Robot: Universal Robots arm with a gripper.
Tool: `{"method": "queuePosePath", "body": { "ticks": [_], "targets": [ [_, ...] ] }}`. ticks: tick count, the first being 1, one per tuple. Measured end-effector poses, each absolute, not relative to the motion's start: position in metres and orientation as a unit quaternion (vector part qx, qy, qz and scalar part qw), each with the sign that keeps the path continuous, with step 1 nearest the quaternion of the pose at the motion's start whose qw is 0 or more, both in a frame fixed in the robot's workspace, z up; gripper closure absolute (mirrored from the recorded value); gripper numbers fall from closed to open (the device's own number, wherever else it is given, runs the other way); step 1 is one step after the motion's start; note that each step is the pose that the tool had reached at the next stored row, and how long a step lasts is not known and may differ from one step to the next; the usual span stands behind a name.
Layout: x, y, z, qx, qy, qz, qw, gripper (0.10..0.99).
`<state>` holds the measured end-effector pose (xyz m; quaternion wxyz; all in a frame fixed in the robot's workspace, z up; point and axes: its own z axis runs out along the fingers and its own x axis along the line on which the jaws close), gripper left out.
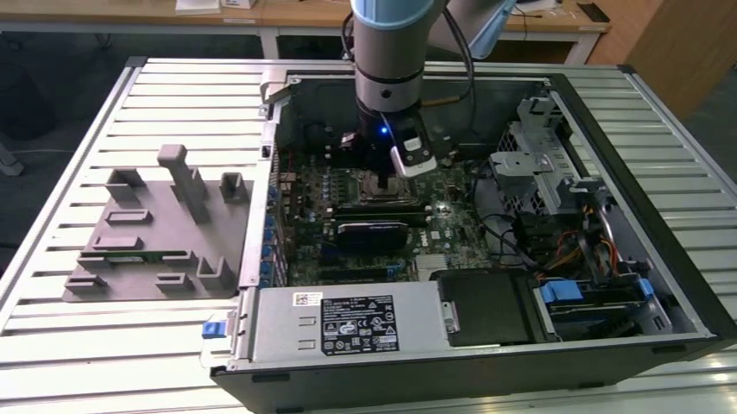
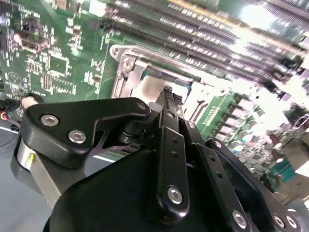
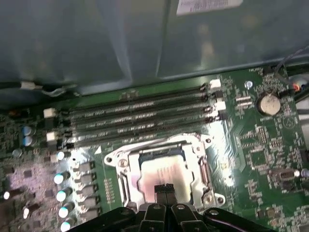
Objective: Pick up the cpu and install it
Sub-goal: 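Install the second cpu locking lever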
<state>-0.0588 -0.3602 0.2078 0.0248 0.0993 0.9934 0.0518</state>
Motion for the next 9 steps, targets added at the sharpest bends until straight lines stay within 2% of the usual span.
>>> {"method": "queuePosePath", "body": {
  "ticks": [9],
  "targets": [
    [-0.0569,-0.3549,0.2078,0.099,0.994,0.048,0.025,0.98]
  ]
}}
